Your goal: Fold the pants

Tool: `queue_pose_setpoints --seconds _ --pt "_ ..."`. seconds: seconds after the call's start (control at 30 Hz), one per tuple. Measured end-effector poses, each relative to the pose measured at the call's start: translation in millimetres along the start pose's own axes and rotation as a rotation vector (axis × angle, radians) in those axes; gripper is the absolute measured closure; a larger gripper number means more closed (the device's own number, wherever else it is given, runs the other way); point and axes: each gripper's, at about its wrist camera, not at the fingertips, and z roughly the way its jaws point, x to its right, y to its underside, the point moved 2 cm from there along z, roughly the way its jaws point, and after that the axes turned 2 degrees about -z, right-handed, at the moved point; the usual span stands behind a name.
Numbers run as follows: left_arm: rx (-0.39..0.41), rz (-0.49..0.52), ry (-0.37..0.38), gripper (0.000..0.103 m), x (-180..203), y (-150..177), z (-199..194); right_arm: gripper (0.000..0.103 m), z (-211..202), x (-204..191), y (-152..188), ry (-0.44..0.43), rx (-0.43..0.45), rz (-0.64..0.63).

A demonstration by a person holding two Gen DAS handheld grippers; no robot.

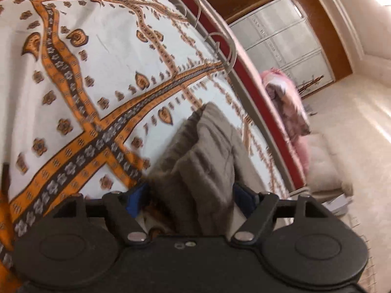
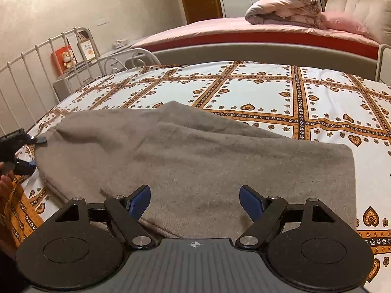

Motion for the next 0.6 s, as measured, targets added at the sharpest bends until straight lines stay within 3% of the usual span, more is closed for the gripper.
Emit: queue_pose_setpoints --seconds 0.13,0.17,0.27,0.33,0.4,0.5,0.6 --pt "0.021 0.058 0.037 0.033 1 -4 13 0.023 -5 1 2 0.018 0.024 0.003" --pt "0.022 0.078 0.038 0.039 2 -5 15 0.023 -6 2 2 0.027 0.027 0.006" --pt "0.015 0.155 -0.023 0.071 12 -10 14 0.023 1 8 6 0.081 0.003 0.008" --pt "0.045 0.233 -0.026 0.076 25 -6 5 0.018 21 12 15 0.151 -0.094 -0.036" --pt "0.070 0.299 -0.040 0.078 42 -1 -5 0.016 22 11 16 0.167 -0.076 -0.072" --pt "0.104 0.393 -0.032 0.078 79 10 -19 0.016 7 18 1 0.136 -0.054 -0.033" --pt "0.110 0.558 -0.085 0.078 132 32 -17 0.016 -17 42 -15 0.161 -0.006 0.043"
